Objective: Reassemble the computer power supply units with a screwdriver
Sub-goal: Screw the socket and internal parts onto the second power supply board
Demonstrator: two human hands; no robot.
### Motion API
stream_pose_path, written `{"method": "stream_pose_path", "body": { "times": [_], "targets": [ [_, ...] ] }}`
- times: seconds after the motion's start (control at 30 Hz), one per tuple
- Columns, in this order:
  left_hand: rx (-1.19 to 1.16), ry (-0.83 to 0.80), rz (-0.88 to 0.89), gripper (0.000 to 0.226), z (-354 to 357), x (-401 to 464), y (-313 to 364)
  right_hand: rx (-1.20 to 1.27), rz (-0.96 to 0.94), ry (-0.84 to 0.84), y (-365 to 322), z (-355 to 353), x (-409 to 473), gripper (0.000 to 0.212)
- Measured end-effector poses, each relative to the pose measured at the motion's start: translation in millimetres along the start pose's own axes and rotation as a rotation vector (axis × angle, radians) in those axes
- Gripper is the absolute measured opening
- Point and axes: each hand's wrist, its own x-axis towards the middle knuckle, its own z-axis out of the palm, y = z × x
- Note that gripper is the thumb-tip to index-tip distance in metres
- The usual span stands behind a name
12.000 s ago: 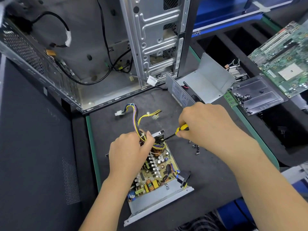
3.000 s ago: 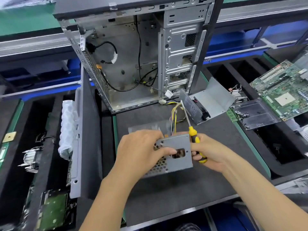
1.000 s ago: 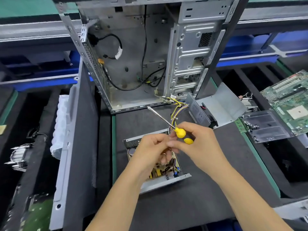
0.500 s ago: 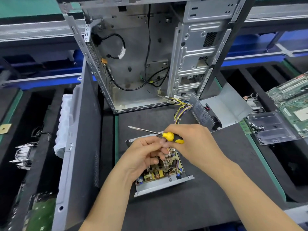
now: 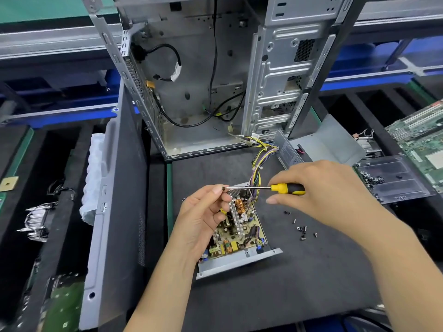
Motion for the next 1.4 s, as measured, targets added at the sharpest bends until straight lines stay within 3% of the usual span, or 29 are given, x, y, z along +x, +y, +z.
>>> {"method": "stream_pose_path", "body": {
  "times": [0.5,0.83,1.0,1.27,1.4],
  "targets": [
    [0.035,-0.008,-0.009,0.013,-0.2,0.4,-1.1,-0.118,0.026,-0.039,-1.4,-1.0,0.4,0.037],
    [0.088,0.032,0.022,0.013,0.3,-0.5,-2.1,-0.101,-0.09,-0.078,-1.6,1.4,-2.2,0.035],
    [0.21,0.015,0.166,0.014,0.1,-1.5,2.3,0.132,-0.067,-0.132,7.6,1.1,-1.6,0.031],
    [0.266,-0.013,0.182,0.011,-2.5,-8.5,-4.1,0.616,-0.014,-0.15,15.6,-5.7,1.1,0.02],
    [0.386,0.016,0.292,0.016,-4.7,-9.9,-7.5,0.757,0.042,-0.22,19.3,-6.6,3.8,0.021]
  ]
}}
